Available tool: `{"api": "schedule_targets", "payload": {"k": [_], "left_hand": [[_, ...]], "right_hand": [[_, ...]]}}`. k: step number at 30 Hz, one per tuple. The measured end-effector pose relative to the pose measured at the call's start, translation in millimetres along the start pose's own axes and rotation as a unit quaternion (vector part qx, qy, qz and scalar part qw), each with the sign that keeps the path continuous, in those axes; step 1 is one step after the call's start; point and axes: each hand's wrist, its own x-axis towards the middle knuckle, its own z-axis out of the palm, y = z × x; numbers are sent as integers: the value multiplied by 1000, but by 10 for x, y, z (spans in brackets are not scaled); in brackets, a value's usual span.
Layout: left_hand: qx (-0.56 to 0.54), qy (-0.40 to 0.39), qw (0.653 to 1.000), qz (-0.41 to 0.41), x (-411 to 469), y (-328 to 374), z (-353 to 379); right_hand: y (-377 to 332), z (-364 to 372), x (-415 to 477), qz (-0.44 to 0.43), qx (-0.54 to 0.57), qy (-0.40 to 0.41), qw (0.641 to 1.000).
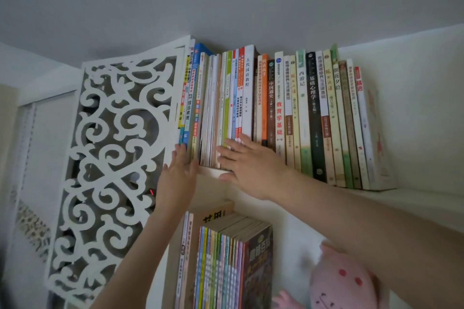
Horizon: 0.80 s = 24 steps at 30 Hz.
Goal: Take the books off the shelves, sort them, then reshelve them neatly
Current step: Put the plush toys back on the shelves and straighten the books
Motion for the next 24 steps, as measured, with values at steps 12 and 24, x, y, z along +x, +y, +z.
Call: {"api": "schedule_targets", "payload": {"k": [12,24], "left_hand": [[-130,-29,985,112,-894,560,0],[-113,-18,955,272,-1353,1290,541]], "right_hand": [[-84,14,-1107,19,113,19,993],[248,67,-2190,250,91,85,960]]}}
